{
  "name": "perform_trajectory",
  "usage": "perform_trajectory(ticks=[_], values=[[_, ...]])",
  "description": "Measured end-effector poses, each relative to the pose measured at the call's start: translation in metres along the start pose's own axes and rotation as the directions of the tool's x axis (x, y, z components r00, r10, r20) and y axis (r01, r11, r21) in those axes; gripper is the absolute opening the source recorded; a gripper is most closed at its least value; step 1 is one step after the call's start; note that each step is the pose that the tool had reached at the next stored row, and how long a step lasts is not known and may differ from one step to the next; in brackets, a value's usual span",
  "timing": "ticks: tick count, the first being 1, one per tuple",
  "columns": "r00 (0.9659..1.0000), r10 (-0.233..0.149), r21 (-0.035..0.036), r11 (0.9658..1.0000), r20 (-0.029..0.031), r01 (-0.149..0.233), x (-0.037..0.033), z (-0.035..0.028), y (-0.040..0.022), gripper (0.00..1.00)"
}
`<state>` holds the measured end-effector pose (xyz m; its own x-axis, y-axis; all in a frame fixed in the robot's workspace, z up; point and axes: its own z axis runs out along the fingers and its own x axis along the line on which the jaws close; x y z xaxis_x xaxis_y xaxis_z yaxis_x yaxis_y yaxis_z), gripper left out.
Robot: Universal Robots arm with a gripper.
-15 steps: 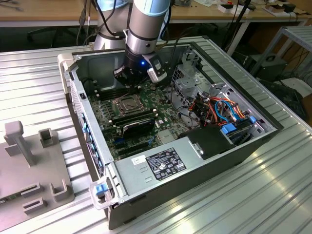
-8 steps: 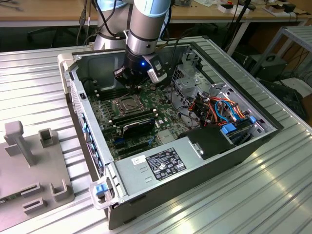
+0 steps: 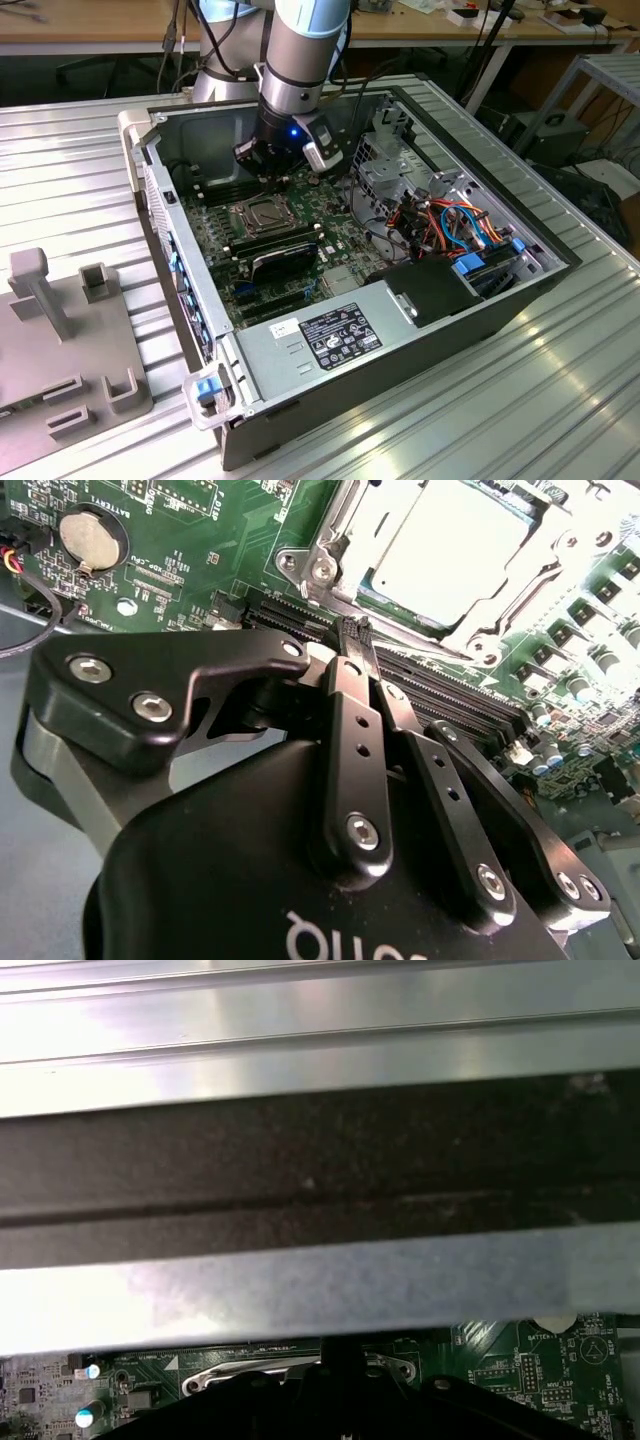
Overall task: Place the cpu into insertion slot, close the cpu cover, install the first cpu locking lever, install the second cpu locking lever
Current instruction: 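Install the first cpu locking lever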
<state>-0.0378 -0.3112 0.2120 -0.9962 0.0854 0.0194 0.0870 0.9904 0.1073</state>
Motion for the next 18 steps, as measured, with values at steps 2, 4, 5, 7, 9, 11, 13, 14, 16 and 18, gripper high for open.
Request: perform_trajectory(ticks=[2, 4, 5, 7, 9, 11, 13, 14, 16, 18], values=[[1.0, 0.0, 0.0, 1.0, 0.0, 0.0, 0.0, 0.0, 0.0, 0.11], [1.0, -0.001, -0.0004, 1.0, 0.0009, 0.001, -0.0004, 0.0004, 0.0001, 0.11], [1.0, 0.0, -0.0006, 1.0, 0.0012, 0.0, -0.0006, 0.0013, 0.0001, 0.11], [1.0, 0.0, -0.0004, 1.0, 0.0011, 0.0, -0.0007, 0.0022, 0.0001, 0.11], [1.0, -0.001, -0.0003, 1.0, 0.0013, 0.001, -0.0008, 0.0034, 0.0003, 0.11], [1.0, -0.001, -0.0001, 1.0, 0.0014, 0.001, -0.0008, 0.0039, 0.0002, 0.11], [1.0, -0.001, -0.0004, 1.0, 0.0014, 0.001, -0.0007, 0.0046, 0.0, 0.11], [1.0, -0.001, -0.0004, 1.0, 0.0014, 0.001, -0.0008, 0.0051, -0.0004, 0.11], [1.0, -0.001, -0.0005, 1.0, 0.0015, 0.001, -0.0009, 0.006, -0.0007, 0.11], [1.0, -0.001, -0.0003, 1.0, 0.0014, 0.001, -0.0012, 0.0079, -0.0012, 0.11]])
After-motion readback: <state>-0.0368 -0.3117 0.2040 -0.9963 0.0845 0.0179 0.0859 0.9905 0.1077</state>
